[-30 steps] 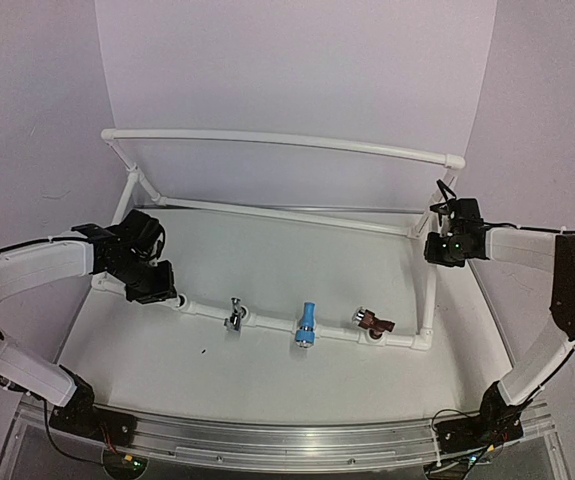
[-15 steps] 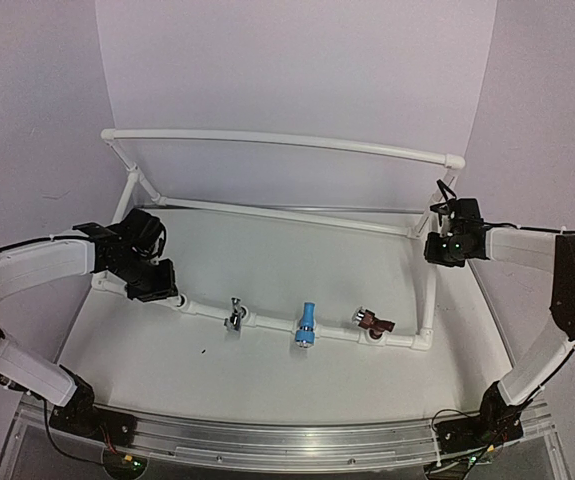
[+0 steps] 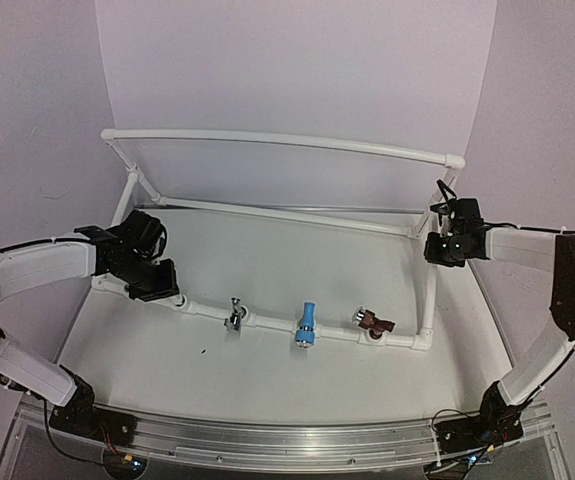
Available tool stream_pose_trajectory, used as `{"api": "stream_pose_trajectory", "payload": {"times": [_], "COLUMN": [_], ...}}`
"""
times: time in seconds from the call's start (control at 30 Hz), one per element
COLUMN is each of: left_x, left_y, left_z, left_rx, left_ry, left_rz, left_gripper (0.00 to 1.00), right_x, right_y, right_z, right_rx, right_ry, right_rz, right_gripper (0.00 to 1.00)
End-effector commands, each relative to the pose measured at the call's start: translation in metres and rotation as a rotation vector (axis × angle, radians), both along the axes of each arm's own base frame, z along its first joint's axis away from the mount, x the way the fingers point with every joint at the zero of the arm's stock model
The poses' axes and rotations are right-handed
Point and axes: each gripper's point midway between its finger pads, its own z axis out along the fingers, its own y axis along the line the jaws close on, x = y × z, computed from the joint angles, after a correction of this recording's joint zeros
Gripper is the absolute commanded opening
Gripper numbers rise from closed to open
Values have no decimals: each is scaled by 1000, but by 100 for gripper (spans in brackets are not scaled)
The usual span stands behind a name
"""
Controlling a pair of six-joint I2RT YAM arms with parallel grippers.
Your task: Install the water faucets
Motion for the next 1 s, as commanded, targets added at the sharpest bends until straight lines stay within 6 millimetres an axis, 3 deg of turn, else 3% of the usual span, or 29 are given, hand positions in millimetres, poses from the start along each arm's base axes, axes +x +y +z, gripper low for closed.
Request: {"api": "stream_pose_trajectory", "payload": {"times": [0.0,0.13,0.4,0.63,0.97], "left_x": [-4,-16,-31,-40,-44], "left_y": [13,11,-14,-12,-8], "left_z": [-16,-28,-35,-32,-30], "left_rx": [43,34,4,-3,47], "left_ry": [27,66,87,85,113], "left_rz": [61,73,-3,-7,-49], "left_gripper": [0,0,0,0,0], "right_x": [-7,-7,-4,14,27], "right_y": [0,-1,-1,-16,-10], "right_z": [-10,-8,-6,1,17], "right_rx": [-18,-21,-18,-32,-9], "right_ry": [33,30,24,5,-28], "right_rz": [25,20,20,-13,14], "right_gripper": [0,0,0,0,0]}}
